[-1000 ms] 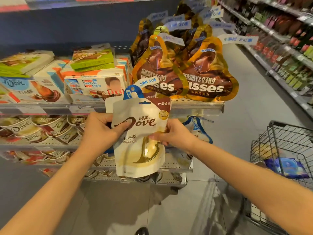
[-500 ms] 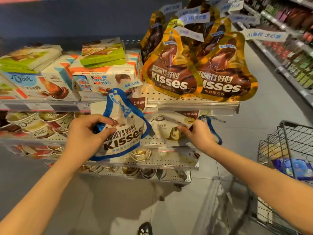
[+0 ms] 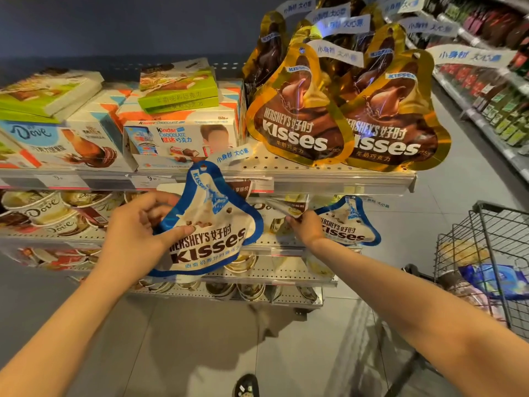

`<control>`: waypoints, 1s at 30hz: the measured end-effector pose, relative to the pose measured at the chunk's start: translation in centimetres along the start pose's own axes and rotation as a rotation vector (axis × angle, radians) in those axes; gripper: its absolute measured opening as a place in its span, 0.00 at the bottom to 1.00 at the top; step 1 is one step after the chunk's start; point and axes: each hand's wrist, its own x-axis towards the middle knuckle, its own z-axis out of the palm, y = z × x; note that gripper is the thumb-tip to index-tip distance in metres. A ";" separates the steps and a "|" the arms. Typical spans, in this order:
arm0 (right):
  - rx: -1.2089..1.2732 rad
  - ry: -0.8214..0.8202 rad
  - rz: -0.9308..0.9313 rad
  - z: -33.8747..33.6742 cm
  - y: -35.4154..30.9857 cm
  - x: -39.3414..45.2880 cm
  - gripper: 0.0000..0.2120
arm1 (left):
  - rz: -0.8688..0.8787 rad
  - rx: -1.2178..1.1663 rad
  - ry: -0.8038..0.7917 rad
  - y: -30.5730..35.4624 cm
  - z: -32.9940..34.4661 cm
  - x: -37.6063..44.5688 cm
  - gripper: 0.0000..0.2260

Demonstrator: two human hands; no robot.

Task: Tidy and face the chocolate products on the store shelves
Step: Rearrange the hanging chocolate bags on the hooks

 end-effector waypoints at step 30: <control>0.046 0.226 0.018 -9.5 6.3 1.6 0.11 | -0.020 0.082 -0.143 2.3 5.3 0.8 0.17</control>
